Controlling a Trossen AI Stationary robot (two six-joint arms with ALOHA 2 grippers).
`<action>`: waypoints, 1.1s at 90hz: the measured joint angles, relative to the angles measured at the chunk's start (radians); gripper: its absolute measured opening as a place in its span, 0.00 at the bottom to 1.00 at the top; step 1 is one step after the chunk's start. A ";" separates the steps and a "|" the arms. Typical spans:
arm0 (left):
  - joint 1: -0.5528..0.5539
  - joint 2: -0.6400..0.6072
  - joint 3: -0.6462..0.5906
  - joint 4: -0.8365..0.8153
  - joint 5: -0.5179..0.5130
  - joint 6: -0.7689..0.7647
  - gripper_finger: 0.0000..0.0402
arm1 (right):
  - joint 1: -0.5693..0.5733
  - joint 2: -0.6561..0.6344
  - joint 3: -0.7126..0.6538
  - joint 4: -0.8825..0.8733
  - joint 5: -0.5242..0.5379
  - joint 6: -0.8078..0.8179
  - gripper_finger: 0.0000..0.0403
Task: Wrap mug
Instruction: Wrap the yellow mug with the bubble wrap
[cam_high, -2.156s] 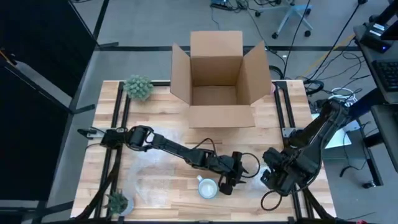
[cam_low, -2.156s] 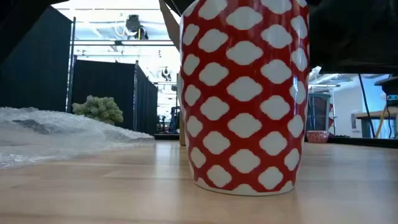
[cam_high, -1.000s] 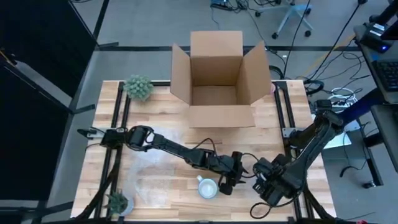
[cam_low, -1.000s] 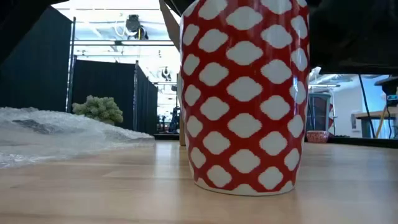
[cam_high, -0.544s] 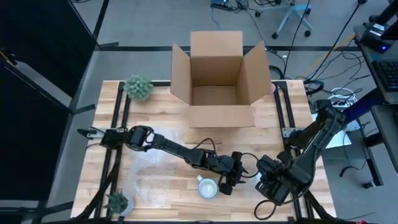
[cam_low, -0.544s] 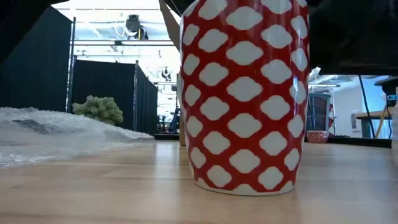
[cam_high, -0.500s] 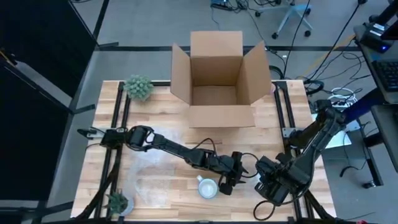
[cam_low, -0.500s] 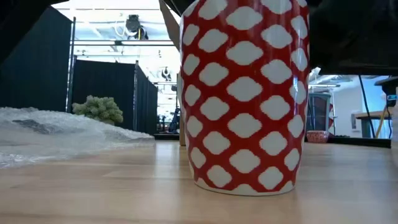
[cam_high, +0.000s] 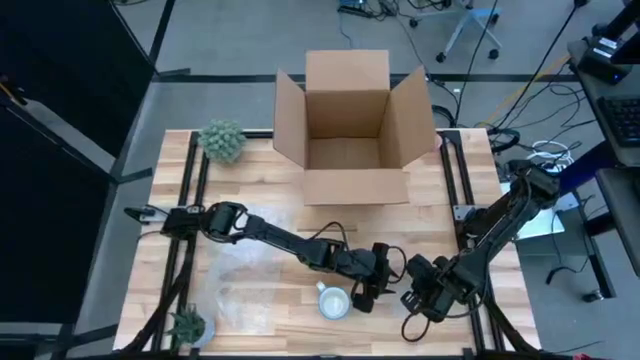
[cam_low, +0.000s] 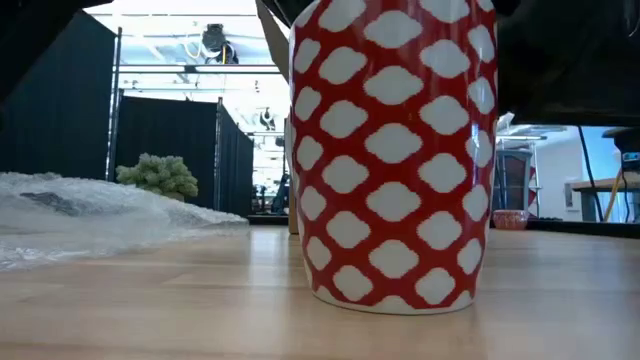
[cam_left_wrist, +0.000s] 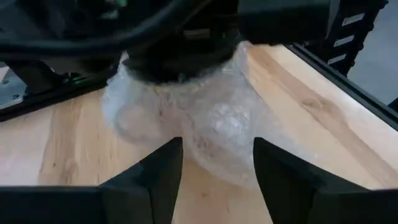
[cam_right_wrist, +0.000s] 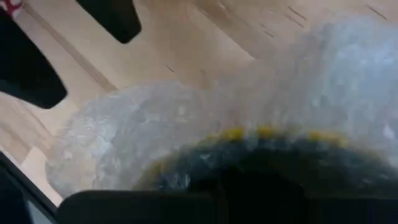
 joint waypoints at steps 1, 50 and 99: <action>0.000 0.000 0.000 0.000 0.000 0.000 0.45 | 0.000 0.000 0.002 -0.004 0.000 0.000 0.00; 0.000 -0.001 0.000 0.002 0.000 0.003 0.45 | -0.006 -0.075 0.355 -0.428 -0.045 -0.124 0.00; 0.001 -0.001 0.000 -0.012 0.000 0.003 0.45 | 0.018 -0.020 0.149 -0.172 0.052 -0.029 0.00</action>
